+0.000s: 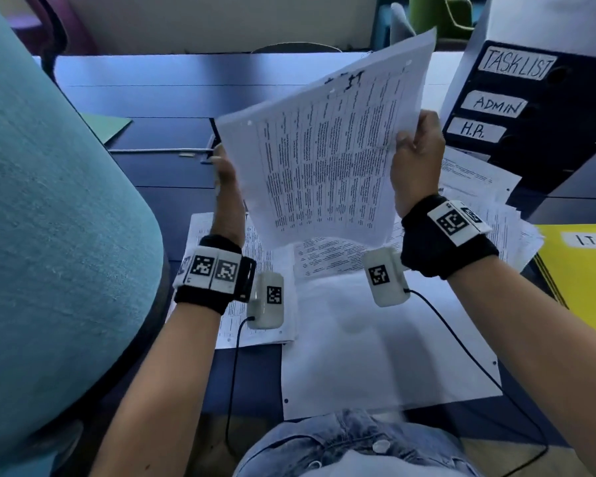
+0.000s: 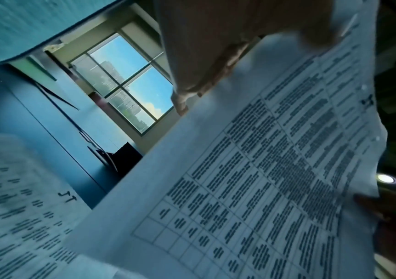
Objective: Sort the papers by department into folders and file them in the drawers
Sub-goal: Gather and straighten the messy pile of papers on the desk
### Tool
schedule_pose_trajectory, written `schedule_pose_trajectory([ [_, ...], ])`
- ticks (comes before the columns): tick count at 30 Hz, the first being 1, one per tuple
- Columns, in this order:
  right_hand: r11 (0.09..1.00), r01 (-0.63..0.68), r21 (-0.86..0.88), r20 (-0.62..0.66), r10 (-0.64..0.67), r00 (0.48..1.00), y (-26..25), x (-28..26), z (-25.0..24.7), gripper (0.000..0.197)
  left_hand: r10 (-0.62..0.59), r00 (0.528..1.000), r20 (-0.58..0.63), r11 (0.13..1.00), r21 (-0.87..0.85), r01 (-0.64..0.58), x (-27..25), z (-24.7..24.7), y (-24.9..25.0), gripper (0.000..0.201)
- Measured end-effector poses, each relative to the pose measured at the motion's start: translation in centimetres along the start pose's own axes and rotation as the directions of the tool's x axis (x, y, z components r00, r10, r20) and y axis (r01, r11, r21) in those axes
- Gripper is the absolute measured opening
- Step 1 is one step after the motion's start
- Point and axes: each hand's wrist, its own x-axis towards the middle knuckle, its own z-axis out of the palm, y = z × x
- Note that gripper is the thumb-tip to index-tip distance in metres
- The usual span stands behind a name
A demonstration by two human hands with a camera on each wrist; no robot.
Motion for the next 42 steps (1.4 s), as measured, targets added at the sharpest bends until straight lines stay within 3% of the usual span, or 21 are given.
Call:
schedule_pose_trajectory([
  [2, 1.000, -0.023, 0.008, -0.021, 0.023, 1.000, 0.2, -0.2, 0.0, 0.031, 0.104, 0.993, 0.046, 0.975, 0.193, -0.111, 0.4, -0.3, -0.6, 0.036],
  [5, 0.999, -0.032, 0.040, 0.001, 0.032, 0.999, 0.5, -1.2, 0.1, 0.028, 0.153, 0.985, -0.079, 0.952, 0.279, -0.126, 1.4, -0.8, -1.7, 0.027],
  [9, 0.994, -0.097, 0.050, 0.081, 0.093, 0.992, 2.1, -3.3, 0.0, 0.017, 0.057, 0.998, -0.002, 0.978, 0.199, -0.055, 1.6, -1.9, -3.6, 0.030],
  [12, 0.981, -0.192, 0.023, 0.093, 0.189, 0.978, 3.4, -4.3, 0.4, 0.034, -0.021, 0.999, 0.028, 0.969, 0.246, 0.014, 1.3, -2.7, -5.4, 0.034],
  [15, 0.988, -0.152, -0.033, 0.102, 0.155, 0.983, 3.2, -4.2, 1.0, 0.026, -0.004, 1.000, 0.010, 0.963, 0.269, 0.002, 1.8, -2.9, -5.2, 0.031],
  [18, 0.992, -0.109, -0.067, 0.151, 0.119, 0.981, 2.9, -3.8, 2.1, 0.018, 0.080, 0.995, -0.067, 0.959, 0.276, -0.058, 3.4, -3.6, -3.3, 0.020],
  [21, 0.954, -0.232, -0.188, 0.278, 0.278, 0.919, 3.7, -4.0, 3.5, 0.017, 0.113, 0.972, -0.207, 0.918, 0.396, -0.023, 5.2, -5.5, -2.3, 0.018],
  [23, 0.892, -0.293, -0.345, 0.386, 0.420, 0.822, 4.6, -5.0, 4.3, 0.018, 0.073, 0.961, -0.268, 0.842, 0.533, 0.084, 5.6, -7.0, -2.5, 0.020],
  [26, 0.805, -0.237, -0.543, 0.491, 0.534, 0.688, 5.8, -7.0, 5.4, 0.023, 0.029, 0.938, -0.346, 0.574, 0.774, 0.268, 4.9, -8.6, -3.7, 0.027],
  [31, 0.722, -0.185, -0.667, 0.565, 0.651, 0.507, 7.2, -10.2, 7.3, 0.011, -0.037, 0.913, -0.405, 0.351, 0.851, 0.392, 3.1, -10.7, -6.5, 0.043],
  [33, 0.691, -0.198, -0.695, 0.553, 0.690, 0.467, 7.9, -10.9, 7.7, 0.023, -0.052, 0.909, -0.415, 0.252, 0.875, 0.414, 2.4, -11.1, -7.4, 0.057],
  [35, 0.695, -0.192, -0.693, 0.565, 0.690, 0.452, 8.1, -11.1, 7.8, 0.015, -0.079, 0.909, -0.408, 0.153, 0.897, 0.416, 1.9, -10.9, -8.0, 0.068],
  [38, 0.668, -0.060, -0.742, 0.556, 0.663, 0.501, 8.4, -10.0, 7.0, 0.033, -0.188, 0.930, -0.316, 0.100, 0.936, 0.338, 1.2, -9.6, -8.8, 0.074],
  [40, 0.576, 0.075, -0.814, 0.520, 0.665, 0.536, 8.3, -8.9, 5.9, 0.037, -0.326, 0.921, -0.214, 0.102, 0.960, 0.259, 0.7, -8.2, -9.5, 0.079],
  [42, 0.444, 0.208, -0.871, 0.479, 0.677, 0.559, 8.1, -8.2, 4.7, 0.042, -0.466, 0.876, -0.127, 0.127, 0.970, 0.208, 0.1, -6.8, -10.4, 0.082],
])
